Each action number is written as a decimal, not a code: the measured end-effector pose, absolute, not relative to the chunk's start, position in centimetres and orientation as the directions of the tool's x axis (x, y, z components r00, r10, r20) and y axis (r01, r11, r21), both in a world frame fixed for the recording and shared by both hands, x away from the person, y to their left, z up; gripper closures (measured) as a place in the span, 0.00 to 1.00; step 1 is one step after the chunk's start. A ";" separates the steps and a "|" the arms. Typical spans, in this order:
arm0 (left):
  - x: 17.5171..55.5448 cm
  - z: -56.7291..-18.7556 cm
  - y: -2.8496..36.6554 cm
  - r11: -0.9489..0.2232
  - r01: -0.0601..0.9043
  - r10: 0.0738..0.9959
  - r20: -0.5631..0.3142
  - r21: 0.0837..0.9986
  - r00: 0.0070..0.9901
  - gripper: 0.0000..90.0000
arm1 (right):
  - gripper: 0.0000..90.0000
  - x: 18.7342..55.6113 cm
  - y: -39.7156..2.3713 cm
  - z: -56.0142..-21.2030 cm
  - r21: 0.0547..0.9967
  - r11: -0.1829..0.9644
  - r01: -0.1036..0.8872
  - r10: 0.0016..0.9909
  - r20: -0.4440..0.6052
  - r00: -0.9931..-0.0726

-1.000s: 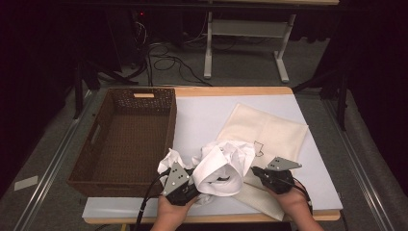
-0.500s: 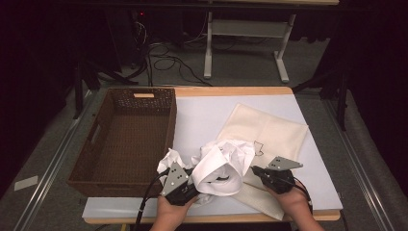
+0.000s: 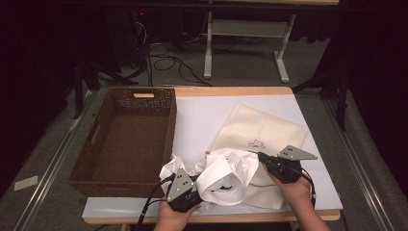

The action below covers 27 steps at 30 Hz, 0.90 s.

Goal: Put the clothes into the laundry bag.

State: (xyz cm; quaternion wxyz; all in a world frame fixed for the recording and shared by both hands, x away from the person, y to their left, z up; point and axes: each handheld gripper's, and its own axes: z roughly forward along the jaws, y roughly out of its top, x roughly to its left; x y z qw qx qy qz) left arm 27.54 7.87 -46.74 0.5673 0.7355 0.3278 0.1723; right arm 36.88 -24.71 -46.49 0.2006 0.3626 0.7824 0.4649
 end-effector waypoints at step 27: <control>33.6 -47.5 5.4 -0.182 0.448 0.726 -0.188 0.875 0.661 0.74 | 0.99 35.4 -24.0 -45.2 0.910 0.254 0.328 0.726 0.045 -0.686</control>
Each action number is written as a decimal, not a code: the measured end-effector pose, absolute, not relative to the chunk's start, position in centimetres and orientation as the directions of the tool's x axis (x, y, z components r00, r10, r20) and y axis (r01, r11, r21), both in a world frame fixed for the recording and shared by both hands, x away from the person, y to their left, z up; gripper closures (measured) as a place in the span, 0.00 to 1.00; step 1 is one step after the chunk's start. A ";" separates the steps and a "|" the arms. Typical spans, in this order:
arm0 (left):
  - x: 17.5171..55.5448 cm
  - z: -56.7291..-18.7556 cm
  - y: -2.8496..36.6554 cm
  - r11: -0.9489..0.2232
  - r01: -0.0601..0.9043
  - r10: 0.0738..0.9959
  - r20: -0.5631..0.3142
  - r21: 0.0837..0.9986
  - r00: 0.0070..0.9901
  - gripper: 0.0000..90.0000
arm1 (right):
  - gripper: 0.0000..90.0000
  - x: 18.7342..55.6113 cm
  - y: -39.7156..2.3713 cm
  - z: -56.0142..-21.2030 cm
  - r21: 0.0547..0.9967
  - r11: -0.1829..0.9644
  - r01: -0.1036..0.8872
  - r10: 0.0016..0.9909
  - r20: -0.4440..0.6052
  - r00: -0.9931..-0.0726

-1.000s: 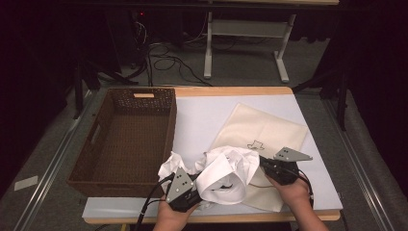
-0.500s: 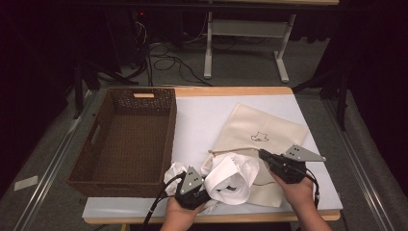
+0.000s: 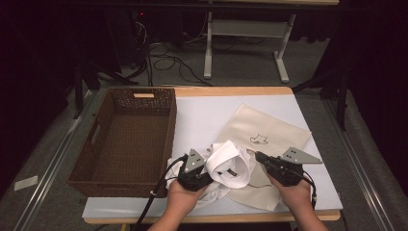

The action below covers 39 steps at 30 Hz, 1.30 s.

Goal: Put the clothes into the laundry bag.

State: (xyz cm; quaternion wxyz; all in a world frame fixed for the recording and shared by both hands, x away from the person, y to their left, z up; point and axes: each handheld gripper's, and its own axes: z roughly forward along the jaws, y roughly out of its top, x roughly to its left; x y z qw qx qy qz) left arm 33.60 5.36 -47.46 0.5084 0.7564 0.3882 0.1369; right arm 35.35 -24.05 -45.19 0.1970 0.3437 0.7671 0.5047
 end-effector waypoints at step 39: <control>33.7 -48.3 1.2 -0.330 0.372 0.738 -0.009 0.867 0.675 0.82 | 0.99 34.7 -24.3 -45.6 0.910 0.253 0.327 0.729 0.043 -0.684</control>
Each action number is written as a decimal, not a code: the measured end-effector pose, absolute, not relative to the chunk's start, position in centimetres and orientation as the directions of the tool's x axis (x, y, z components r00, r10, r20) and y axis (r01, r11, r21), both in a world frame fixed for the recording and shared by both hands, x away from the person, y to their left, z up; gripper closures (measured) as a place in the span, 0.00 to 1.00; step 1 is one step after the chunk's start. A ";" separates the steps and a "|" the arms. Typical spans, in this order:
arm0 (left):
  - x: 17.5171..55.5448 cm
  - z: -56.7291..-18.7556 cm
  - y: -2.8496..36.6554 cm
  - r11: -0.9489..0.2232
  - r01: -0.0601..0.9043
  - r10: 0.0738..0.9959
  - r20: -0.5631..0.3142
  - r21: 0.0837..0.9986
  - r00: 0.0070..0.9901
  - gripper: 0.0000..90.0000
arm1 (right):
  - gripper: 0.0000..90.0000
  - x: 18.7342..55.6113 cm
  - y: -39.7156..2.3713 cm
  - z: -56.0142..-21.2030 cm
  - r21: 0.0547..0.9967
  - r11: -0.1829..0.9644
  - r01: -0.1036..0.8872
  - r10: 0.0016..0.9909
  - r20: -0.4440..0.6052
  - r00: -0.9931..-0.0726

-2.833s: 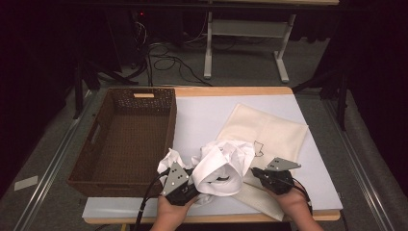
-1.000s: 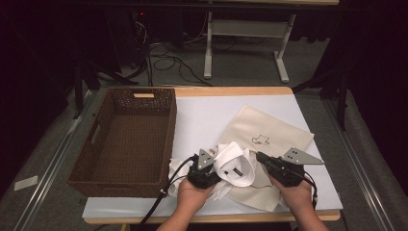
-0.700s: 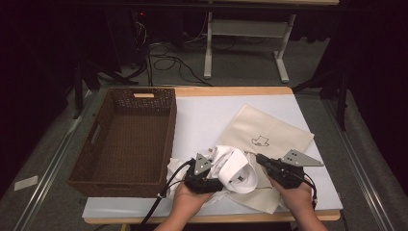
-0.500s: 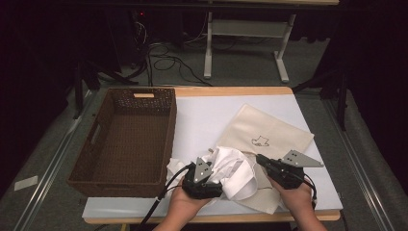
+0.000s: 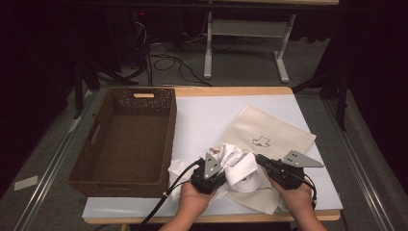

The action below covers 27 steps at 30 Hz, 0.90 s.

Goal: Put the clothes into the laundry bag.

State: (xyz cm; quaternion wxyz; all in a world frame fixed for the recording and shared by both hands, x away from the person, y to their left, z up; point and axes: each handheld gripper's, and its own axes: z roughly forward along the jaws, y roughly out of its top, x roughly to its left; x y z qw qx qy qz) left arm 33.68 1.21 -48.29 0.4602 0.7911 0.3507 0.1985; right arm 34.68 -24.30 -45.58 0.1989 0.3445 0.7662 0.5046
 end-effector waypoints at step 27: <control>34.8 -50.1 0.0 -0.335 0.494 0.737 -0.104 0.802 0.668 0.69 | 0.99 34.5 -24.3 -44.5 0.926 0.229 0.299 0.722 0.044 -0.691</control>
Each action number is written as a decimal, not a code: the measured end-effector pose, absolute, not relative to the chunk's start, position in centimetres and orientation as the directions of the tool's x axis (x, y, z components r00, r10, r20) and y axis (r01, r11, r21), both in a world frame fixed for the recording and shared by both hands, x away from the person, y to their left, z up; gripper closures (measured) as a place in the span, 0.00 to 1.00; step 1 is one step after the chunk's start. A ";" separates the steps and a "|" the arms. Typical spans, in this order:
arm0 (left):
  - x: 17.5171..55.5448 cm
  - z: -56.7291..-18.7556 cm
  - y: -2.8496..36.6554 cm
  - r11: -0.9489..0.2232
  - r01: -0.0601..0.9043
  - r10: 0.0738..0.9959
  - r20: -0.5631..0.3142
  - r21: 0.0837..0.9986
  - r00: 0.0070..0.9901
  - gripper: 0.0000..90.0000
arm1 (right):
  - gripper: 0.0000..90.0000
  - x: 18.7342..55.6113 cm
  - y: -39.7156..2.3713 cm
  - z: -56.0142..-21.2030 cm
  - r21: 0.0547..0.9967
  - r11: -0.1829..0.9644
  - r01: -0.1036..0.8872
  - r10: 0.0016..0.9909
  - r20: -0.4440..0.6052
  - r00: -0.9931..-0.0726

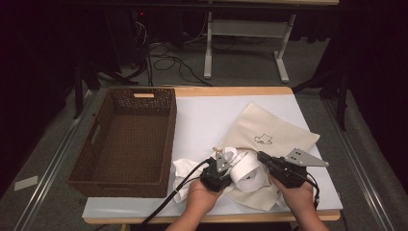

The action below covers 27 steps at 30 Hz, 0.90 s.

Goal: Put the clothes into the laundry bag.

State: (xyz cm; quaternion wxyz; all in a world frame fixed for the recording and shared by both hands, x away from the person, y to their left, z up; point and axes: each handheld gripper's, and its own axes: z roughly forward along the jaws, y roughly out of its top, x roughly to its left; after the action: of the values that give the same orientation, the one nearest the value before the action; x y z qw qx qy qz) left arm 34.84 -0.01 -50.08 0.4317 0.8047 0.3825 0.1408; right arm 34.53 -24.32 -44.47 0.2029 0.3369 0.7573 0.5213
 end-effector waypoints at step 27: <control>30.0 -46.8 2.7 -0.197 0.342 0.669 -0.129 0.919 0.732 0.17 | 0.99 34.6 -24.2 -45.0 0.918 0.242 0.313 0.729 0.041 -0.684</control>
State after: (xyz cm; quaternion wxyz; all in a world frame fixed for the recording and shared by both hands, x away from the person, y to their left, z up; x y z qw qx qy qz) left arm 30.04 2.70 -46.82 0.5388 0.7588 0.3331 0.1515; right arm 34.57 -24.24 -45.01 0.2028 0.3422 0.7614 0.5119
